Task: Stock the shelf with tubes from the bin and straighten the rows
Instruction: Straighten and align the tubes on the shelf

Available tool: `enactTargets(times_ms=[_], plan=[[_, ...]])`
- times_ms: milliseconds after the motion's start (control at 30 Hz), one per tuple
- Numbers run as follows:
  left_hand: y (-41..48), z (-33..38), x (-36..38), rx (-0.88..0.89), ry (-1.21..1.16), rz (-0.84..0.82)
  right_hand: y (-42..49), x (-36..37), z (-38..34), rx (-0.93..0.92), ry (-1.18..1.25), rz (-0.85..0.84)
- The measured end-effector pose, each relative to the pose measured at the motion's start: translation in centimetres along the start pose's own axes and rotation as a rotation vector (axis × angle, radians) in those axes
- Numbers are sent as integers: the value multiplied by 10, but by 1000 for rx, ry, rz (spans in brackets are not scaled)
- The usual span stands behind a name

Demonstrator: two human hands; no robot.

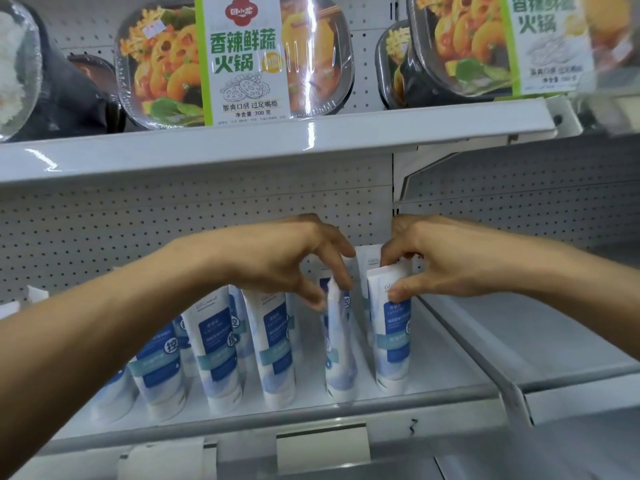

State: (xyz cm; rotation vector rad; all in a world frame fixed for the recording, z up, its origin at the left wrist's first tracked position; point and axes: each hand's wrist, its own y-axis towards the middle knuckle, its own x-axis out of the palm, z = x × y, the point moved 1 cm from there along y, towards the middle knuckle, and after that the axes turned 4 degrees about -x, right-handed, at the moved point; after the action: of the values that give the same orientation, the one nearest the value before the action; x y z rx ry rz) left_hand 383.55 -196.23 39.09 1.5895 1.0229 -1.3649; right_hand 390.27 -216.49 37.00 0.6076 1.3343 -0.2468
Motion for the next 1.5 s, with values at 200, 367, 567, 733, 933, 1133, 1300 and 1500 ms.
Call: enactTargets(times_ms=[200, 367, 567, 733, 933, 1133, 1300, 1500], plan=[[11, 6, 10, -84, -60, 31, 2, 10, 8, 28, 241, 0], [14, 9, 18, -100, -121, -1, 3, 27, 11, 54, 543, -26], [21, 9, 25, -193, -212, 39, 9, 30, 18, 49, 617, -23], [27, 5, 31, -265, -297, 82, 13, 33, 22, 60, 614, -15], [30, -2, 34, -303, -378, 96, 17, 35, 24, 65, 639, -2], [35, 1, 32, -323, -339, 86, 18, 35, 25, 72, 647, -10], [38, 3, 33, -313, -344, 61, 18, 35, 25, 79, 652, 16], [36, 1, 31, -310, -349, 52, 18, 33, 29, 61, 638, 15]])
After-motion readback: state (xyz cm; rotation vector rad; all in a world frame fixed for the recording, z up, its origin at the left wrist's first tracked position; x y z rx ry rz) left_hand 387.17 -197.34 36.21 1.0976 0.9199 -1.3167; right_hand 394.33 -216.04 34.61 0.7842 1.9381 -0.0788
